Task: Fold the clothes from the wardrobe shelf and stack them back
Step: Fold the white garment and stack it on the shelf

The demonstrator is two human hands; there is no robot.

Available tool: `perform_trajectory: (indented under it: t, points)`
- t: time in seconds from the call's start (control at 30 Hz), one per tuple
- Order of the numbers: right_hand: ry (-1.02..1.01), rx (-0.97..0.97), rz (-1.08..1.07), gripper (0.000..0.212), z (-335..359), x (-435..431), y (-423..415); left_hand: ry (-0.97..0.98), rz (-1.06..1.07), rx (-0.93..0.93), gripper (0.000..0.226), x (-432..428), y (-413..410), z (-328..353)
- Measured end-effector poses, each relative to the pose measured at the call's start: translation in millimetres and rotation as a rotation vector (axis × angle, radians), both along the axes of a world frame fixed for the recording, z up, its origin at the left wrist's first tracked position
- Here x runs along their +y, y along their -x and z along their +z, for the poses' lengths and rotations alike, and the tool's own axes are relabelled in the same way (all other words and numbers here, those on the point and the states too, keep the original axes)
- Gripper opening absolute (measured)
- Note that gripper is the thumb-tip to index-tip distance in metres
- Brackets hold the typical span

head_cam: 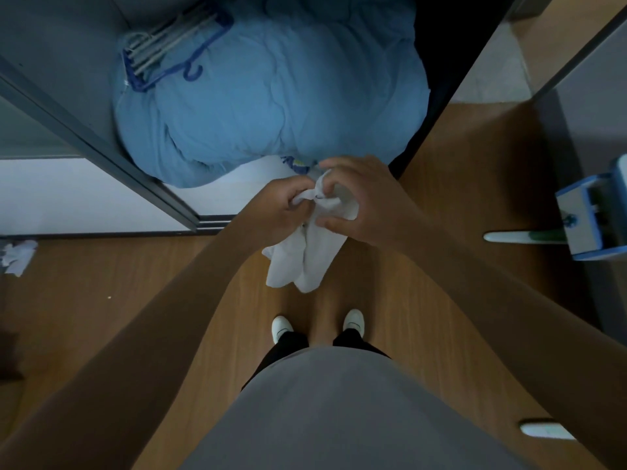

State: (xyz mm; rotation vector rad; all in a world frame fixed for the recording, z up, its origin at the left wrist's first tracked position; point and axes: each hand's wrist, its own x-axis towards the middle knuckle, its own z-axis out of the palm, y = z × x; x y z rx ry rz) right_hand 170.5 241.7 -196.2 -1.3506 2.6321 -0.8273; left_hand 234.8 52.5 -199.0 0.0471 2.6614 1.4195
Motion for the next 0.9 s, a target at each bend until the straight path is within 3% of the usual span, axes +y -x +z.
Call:
perform_trajectory:
  t: [0.13, 0.3, 0.4, 0.63, 0.8, 0.9]
  points:
    - [0.021, 0.063, 0.029, 0.025, -2.8, -5.8, 1.3, 0.043, -0.065, -0.005, 0.019, 0.4, -2.5, 1.5]
    - [-0.002, -0.083, 0.066, 0.020, -3.3, -4.7, -1.8, -0.032, 0.036, -0.042, 0.020, -3.4, -10.0, -7.1]
    - [0.085, -0.178, 0.022, 0.022, -0.7, -5.5, -3.3, 0.040, 0.175, 0.036, 0.033, -12.2, -15.3, -14.3]
    - [0.083, -0.311, 0.039, 0.021, 3.3, -15.6, -11.2, 0.404, 0.174, 0.265, 0.021, -18.0, -30.5, -36.2]
    - [0.154, -0.269, -0.144, 0.022, 1.8, -20.3, -16.0, 0.329, 0.141, 0.253, 0.026, -9.9, -41.0, -43.0]
    - [0.176, -0.261, -0.196, 0.022, 3.3, -26.4, -19.4, 0.412, 0.162, 0.170, 0.038, 3.5, -39.2, -51.6]
